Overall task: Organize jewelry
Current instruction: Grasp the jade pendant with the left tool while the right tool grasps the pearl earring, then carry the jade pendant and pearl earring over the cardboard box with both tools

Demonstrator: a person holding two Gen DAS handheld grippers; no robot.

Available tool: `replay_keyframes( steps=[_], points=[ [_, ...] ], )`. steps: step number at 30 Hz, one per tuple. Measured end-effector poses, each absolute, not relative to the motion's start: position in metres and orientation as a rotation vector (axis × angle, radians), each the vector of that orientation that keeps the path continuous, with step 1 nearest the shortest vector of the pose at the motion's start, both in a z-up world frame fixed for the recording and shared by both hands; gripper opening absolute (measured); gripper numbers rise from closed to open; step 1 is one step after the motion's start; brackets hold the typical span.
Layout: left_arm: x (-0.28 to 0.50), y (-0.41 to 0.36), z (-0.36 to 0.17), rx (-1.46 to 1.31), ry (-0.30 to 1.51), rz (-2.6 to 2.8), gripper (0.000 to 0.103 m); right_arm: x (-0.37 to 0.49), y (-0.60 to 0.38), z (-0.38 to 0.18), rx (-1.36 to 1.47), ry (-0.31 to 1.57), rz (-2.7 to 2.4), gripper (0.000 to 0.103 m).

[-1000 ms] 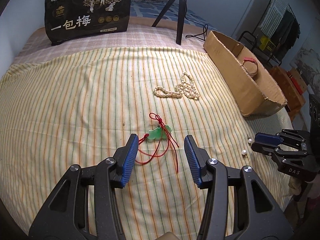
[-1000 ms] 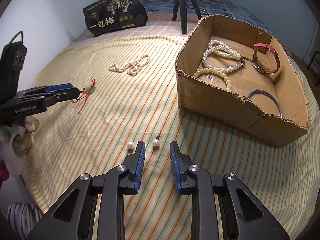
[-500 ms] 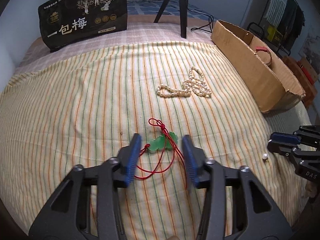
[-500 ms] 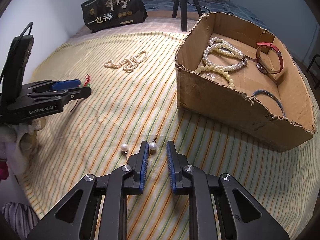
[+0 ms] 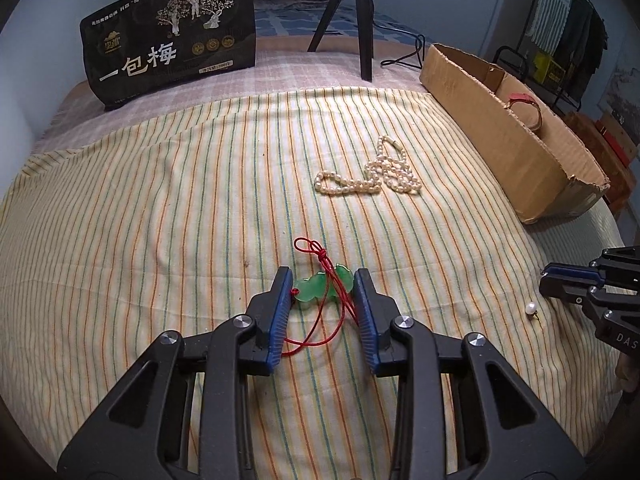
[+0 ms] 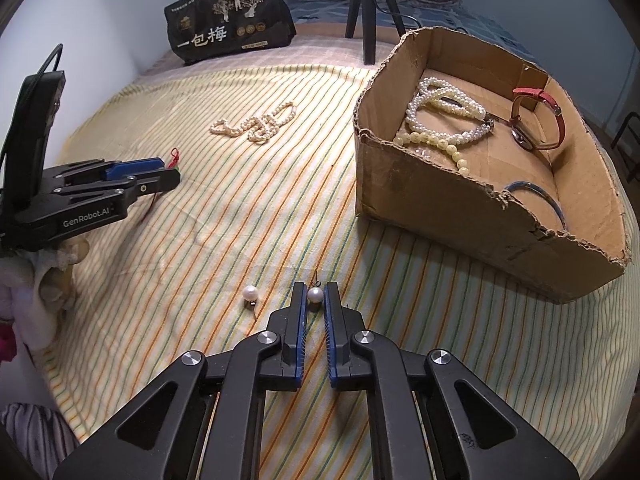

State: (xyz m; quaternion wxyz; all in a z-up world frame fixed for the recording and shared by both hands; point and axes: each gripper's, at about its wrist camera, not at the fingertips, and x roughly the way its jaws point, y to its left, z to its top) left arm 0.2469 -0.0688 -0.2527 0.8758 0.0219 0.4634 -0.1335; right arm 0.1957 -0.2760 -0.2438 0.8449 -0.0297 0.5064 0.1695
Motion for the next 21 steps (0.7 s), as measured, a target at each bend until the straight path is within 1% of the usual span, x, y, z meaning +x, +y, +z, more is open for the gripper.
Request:
replay_keyframes(
  steps=[6, 21],
  points=[
    [0.240, -0.067, -0.243, 0.056, 0.949, -0.284, 0.031, 0.189, -0.284, -0.233, -0.038, 1.044, 0.353, 0.007],
    [0.220, -0.073, -0.190, 0.046, 0.843, -0.329, 0.031, 0.161, -0.320, -0.184, 0.017, 0.935, 0.325, 0.007]
  ],
)
